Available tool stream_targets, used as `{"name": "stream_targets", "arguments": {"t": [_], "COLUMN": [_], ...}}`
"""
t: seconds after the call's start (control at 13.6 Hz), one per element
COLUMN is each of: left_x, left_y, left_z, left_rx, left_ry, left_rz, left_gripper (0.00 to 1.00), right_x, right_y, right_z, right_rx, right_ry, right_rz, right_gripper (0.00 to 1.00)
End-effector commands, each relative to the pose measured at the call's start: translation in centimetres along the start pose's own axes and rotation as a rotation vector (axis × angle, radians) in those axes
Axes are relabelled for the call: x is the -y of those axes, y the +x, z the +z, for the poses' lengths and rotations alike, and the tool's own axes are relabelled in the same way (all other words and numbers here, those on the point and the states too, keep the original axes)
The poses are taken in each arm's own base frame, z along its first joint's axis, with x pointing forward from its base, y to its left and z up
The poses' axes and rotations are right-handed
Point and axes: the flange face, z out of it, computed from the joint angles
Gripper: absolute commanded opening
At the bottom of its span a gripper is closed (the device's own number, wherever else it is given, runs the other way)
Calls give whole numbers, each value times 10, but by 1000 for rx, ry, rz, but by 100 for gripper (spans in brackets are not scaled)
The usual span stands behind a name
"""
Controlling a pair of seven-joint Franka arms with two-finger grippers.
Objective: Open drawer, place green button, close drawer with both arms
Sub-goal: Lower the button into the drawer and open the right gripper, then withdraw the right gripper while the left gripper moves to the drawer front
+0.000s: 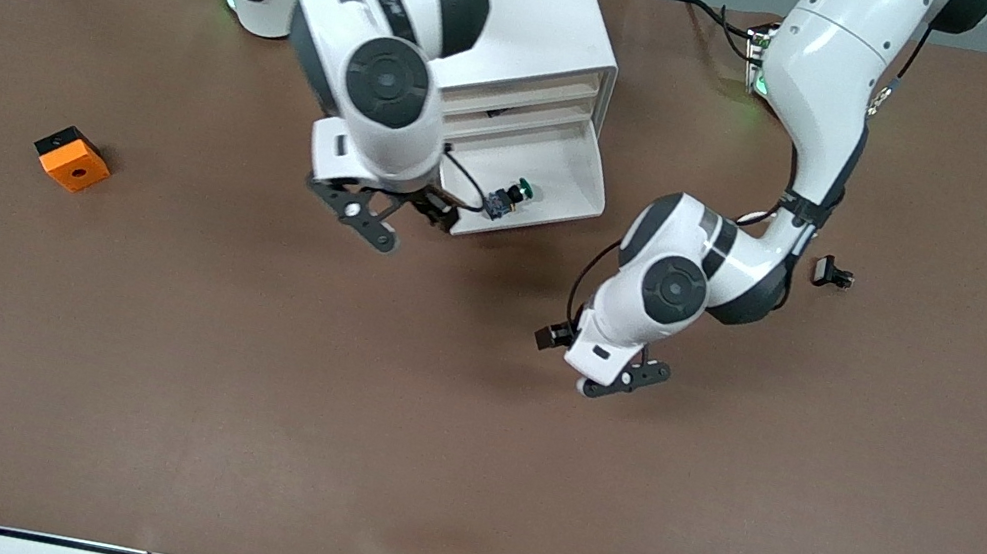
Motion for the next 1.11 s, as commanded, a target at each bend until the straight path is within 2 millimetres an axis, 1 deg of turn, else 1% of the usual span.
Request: {"name": "stream_targets", "arguments": {"t": [0.0,0.07,0.15,0.37,0.44,0.52,0.59,0.66,0.74,0.81,0.89,0.96,1.03], "left_x": [-6,-10,-11,-23,-27,-32,-34,-35,-40,-42,-44,-43,-41], "left_y": [-32,-47,-56,-89,-105,-123,-136,-142,-152,-161,-168,-181,-192], "left_z": [-3,0,4,16,23,25,27,26,22,22,25,32,37], "left_rx": [-31,-28,-22,-13,-7,-2,1,1,1,2,4,13,24], "left_ry": [25,35,44,63,76,84,90,90,86,87,92,106,119], "left_rz": [-14,-21,-27,-19,0,27,44,54,70,80,90,101,112], "left_gripper": [100,100,100,100,100,100,100,100,100,100,100,100,100], "right_x": [-64,-91,-120,-201,-231,-253,-270,-289,-300,-312,-324,-335,-353], "right_y": [54,79,103,160,177,187,195,202,206,209,215,221,231], "right_z": [-36,-45,-57,-76,-80,-83,-84,-86,-86,-90,-90,-90,-88], "right_rx": [23,18,18,28,24,20,25,33,43,40,40,35,32], "right_ry": [14,16,34,64,53,34,26,32,34,40,46,53,61], "right_rz": [-147,-199,-250,-378,-422,-459,-473,-468,-475,-482,-490,-518,-523], "right_gripper": [100,100,100,100,100,100,100,100,100,100,100,100,100]}}
